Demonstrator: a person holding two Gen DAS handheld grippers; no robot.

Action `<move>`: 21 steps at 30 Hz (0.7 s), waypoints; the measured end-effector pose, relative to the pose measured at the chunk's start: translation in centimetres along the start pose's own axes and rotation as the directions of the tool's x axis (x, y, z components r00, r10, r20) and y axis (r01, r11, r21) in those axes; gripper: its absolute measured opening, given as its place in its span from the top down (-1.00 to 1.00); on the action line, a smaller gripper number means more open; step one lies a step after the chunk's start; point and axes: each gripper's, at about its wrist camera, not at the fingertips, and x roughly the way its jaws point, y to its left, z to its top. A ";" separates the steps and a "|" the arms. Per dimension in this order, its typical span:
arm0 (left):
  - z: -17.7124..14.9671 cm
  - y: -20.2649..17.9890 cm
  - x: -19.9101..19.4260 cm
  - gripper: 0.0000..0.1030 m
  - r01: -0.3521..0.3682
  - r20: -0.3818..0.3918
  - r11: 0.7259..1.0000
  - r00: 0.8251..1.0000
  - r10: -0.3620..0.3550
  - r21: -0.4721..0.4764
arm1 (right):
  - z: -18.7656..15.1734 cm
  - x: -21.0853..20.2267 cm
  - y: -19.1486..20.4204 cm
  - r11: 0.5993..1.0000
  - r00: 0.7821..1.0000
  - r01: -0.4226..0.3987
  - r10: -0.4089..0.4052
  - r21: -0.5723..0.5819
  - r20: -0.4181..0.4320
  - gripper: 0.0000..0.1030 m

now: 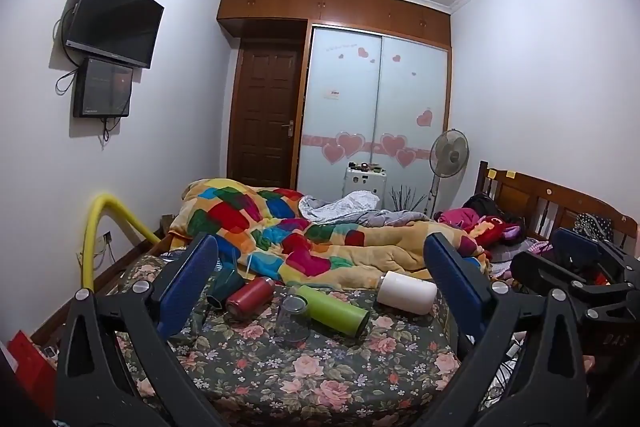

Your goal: Flip cup upright

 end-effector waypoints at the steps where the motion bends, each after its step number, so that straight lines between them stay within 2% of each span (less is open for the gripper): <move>1: 0.0 0.0 0.0 -1.00 -0.001 -0.002 1.000 1.000 0.001 -0.001 | 0.1 0.0 -0.1 1.000 1.000 0.000 0.000 0.000 -0.001 -1.00; 21: -0.6 1.1 0.8 -1.00 -0.002 -0.012 1.000 1.000 0.002 -0.013 | -0.5 0.3 0.3 1.000 1.000 -0.003 0.003 -0.009 -0.010 -1.00</move>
